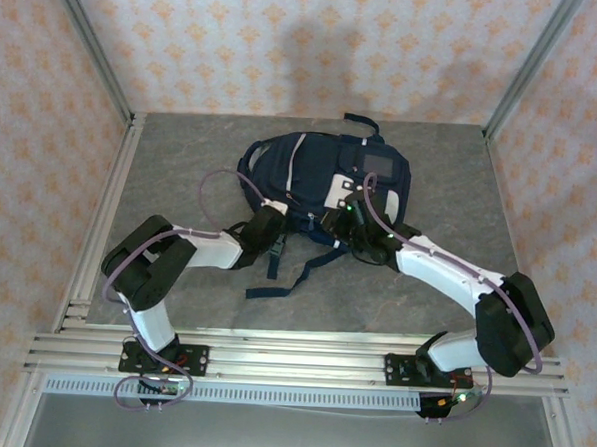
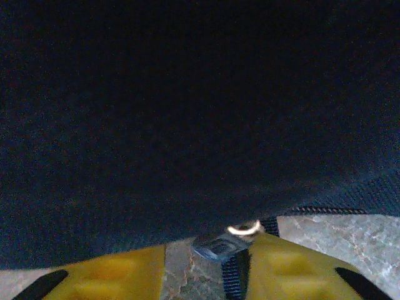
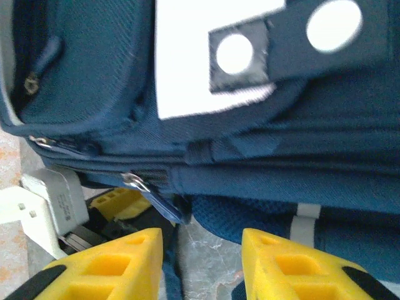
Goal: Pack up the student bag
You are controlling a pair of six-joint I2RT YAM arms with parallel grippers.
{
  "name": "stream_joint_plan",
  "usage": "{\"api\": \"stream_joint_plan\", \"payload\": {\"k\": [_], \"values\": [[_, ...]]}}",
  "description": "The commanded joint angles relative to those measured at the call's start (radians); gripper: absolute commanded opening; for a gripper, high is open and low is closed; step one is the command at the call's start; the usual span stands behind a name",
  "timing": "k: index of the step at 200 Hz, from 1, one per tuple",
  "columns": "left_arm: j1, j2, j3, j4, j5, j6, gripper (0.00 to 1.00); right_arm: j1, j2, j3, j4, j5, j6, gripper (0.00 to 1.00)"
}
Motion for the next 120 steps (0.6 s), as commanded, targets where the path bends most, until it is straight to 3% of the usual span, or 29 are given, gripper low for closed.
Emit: {"api": "stream_joint_plan", "payload": {"k": [1, 10, 21, 41, 80, 120], "values": [[0.012, 0.036, 0.046, 0.023, 0.008, 0.011, 0.24, 0.021, -0.041, -0.037, 0.002, 0.027, 0.061, 0.35], [0.011, 0.039, 0.054, 0.023, 0.012, 0.013, 0.1, 0.025, -0.064, -0.059, -0.012, 0.06, 0.101, 0.34], [0.011, 0.033, 0.059, 0.025, 0.018, 0.009, 0.0, 0.029, -0.098, -0.092, -0.025, 0.103, 0.182, 0.34], [0.012, 0.0, 0.035, 0.043, 0.035, -0.009, 0.0, 0.035, -0.156, -0.173, 0.014, 0.146, 0.347, 0.37], [0.011, -0.083, -0.028, 0.064, 0.072, -0.052, 0.0, 0.055, -0.189, -0.248, 0.088, 0.221, 0.579, 0.58], [-0.004, -0.108, -0.042, 0.057, 0.108, -0.072, 0.0, 0.06, -0.127, -0.289, 0.24, 0.264, 0.704, 0.61]]}}
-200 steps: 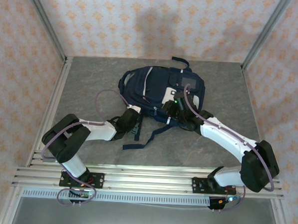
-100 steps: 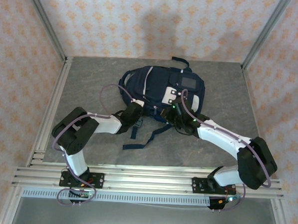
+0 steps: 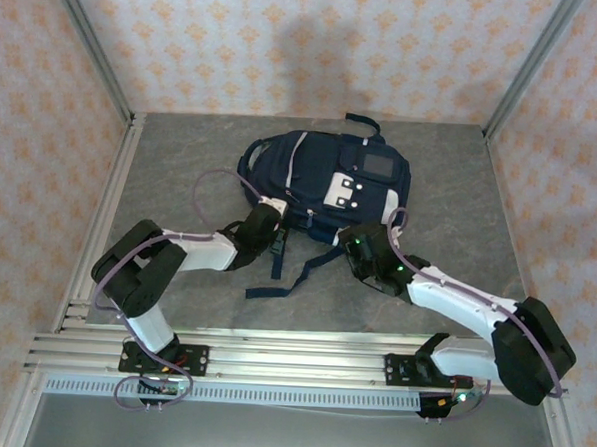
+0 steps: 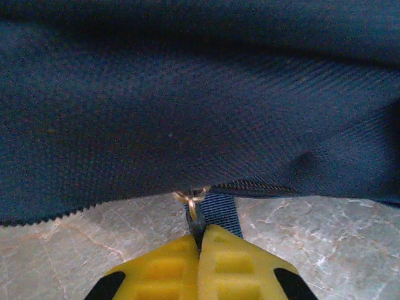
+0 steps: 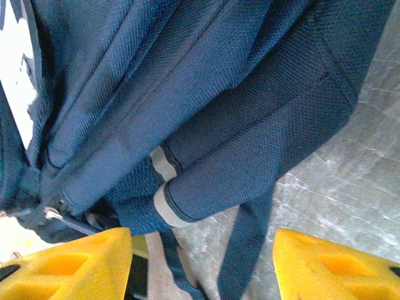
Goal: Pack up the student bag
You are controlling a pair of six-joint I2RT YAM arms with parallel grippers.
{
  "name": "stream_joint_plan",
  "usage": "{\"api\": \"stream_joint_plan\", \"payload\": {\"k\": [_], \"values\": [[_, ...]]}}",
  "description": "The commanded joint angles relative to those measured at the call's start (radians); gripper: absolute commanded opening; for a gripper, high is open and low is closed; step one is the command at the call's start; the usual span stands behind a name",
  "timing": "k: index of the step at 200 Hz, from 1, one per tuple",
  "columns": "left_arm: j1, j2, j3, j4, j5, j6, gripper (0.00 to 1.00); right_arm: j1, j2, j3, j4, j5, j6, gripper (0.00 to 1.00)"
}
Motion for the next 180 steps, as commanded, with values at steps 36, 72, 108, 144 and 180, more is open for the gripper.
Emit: {"api": "stream_joint_plan", "payload": {"k": [36, 72, 108, 144, 180], "values": [[-0.015, -0.032, -0.017, 0.017, 0.024, -0.032, 0.0, 0.005, 0.13, 0.001, 0.156, 0.15, 0.08, 0.45], [-0.016, -0.036, -0.021, -0.009, -0.012, -0.034, 0.0, -0.024, 0.156, -0.002, 0.083, 0.197, 0.037, 0.05], [-0.005, -0.038, -0.016, -0.042, -0.07, -0.032, 0.0, -0.071, 0.113, -0.021, 0.019, 0.216, -0.02, 0.0], [0.023, -0.046, -0.021, -0.051, -0.099, -0.036, 0.0, -0.138, 0.067, -0.021, -0.049, 0.201, -0.095, 0.0], [0.031, -0.056, -0.021, -0.059, -0.094, -0.042, 0.0, -0.208, 0.04, -0.001, -0.12, 0.197, -0.178, 0.0]]}}
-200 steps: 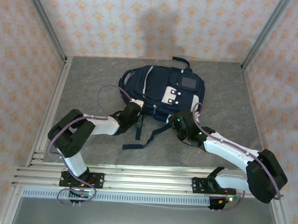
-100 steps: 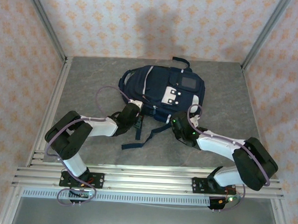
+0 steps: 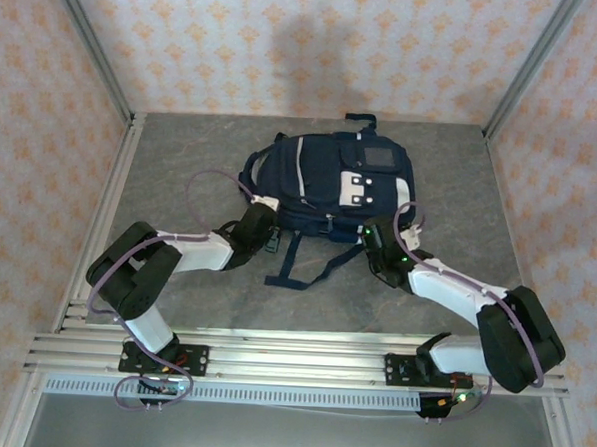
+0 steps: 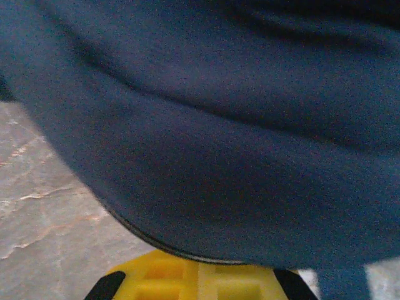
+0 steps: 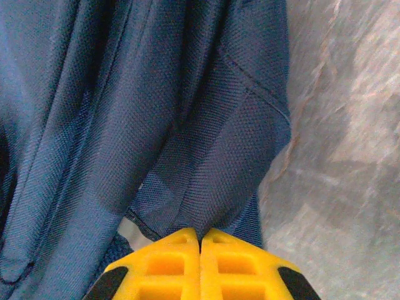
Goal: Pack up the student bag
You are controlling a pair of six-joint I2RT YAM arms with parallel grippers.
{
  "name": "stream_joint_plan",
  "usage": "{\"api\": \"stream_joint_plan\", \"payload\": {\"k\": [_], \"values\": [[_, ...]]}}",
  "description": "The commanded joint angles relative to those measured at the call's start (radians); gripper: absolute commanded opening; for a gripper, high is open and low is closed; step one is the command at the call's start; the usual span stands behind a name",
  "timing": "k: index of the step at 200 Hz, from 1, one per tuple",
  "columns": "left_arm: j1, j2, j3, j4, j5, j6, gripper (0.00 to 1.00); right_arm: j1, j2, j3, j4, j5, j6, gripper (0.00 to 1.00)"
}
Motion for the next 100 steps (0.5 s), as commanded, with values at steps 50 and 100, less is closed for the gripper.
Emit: {"api": "stream_joint_plan", "payload": {"k": [50, 100], "values": [[-0.046, -0.051, -0.032, 0.055, 0.142, -0.015, 0.0, -0.109, -0.018, 0.055, -0.096, -0.056, -0.244, 0.0], [-0.196, -0.131, -0.069, 0.057, 0.03, -0.012, 0.43, -0.109, -0.027, 0.059, -0.108, -0.113, -0.238, 0.0]]}}
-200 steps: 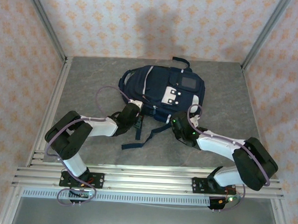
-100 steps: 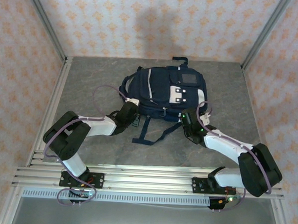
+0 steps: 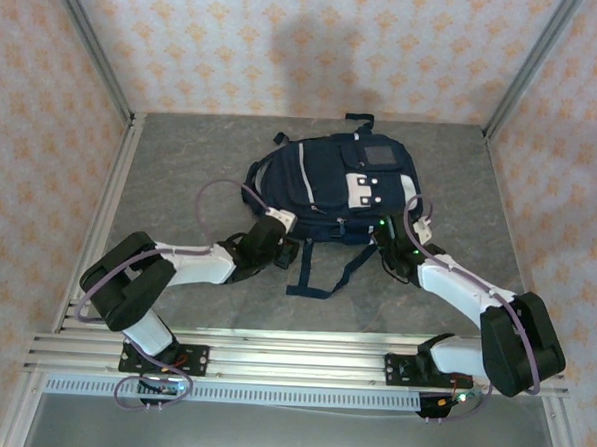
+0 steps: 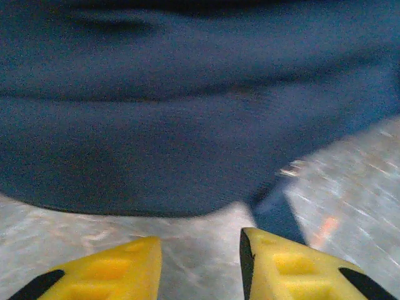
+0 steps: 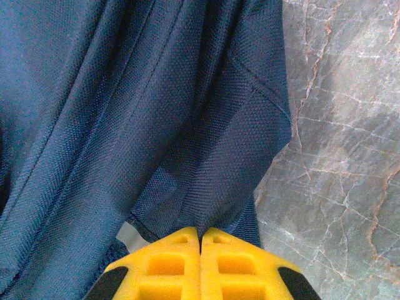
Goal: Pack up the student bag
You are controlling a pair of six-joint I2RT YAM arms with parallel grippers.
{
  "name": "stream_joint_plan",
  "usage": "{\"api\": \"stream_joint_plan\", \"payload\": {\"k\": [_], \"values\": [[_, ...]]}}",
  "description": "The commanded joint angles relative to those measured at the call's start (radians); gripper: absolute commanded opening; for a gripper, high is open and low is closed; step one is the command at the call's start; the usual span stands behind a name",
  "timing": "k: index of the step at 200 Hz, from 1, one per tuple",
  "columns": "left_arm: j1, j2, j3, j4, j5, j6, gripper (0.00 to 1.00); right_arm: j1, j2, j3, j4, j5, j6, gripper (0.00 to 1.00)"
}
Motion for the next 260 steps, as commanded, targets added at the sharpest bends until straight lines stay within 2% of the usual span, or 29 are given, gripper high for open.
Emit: {"api": "stream_joint_plan", "payload": {"k": [1, 57, 69, 78, 113, 140, 164, 188, 215, 234, 260], "values": [[-0.053, -0.059, -0.018, 0.022, -0.064, 0.006, 0.43, 0.0, -0.01, 0.028, -0.03, -0.04, -0.028, 0.0], [-0.128, 0.043, 0.074, -0.057, -0.224, -0.077, 0.54, 0.0, -0.031, 0.026, -0.044, -0.051, 0.011, 0.0], [-0.151, 0.08, 0.102, -0.063, -0.245, -0.09, 0.63, 0.0, -0.033, 0.023, -0.044, -0.053, 0.02, 0.0], [-0.17, 0.102, 0.122, -0.07, -0.264, -0.092, 0.66, 0.0, -0.03, 0.022, -0.04, -0.056, 0.023, 0.0], [-0.19, 0.169, 0.184, -0.096, -0.334, -0.121, 0.67, 0.0, -0.024, 0.008, -0.023, -0.068, 0.034, 0.0], [-0.189, 0.217, 0.235, -0.135, -0.417, -0.131, 0.65, 0.001, -0.027, 0.001, -0.016, -0.075, 0.039, 0.0], [-0.186, 0.27, 0.278, -0.146, -0.438, -0.12, 0.62, 0.003, -0.03, -0.005, -0.011, -0.081, 0.04, 0.0], [-0.17, 0.315, 0.305, -0.156, -0.452, -0.127, 0.54, 0.003, -0.032, -0.005, -0.013, -0.085, 0.037, 0.0], [-0.138, 0.306, 0.275, -0.139, -0.452, -0.146, 0.39, 0.003, -0.046, -0.007, -0.018, -0.08, 0.018, 0.0], [-0.113, 0.31, 0.264, -0.119, -0.422, -0.152, 0.35, 0.003, -0.041, -0.014, -0.006, -0.082, 0.012, 0.0], [-0.107, 0.318, 0.256, -0.06, -0.359, -0.103, 0.13, 0.003, -0.026, -0.014, -0.003, -0.087, -0.008, 0.0]]}}
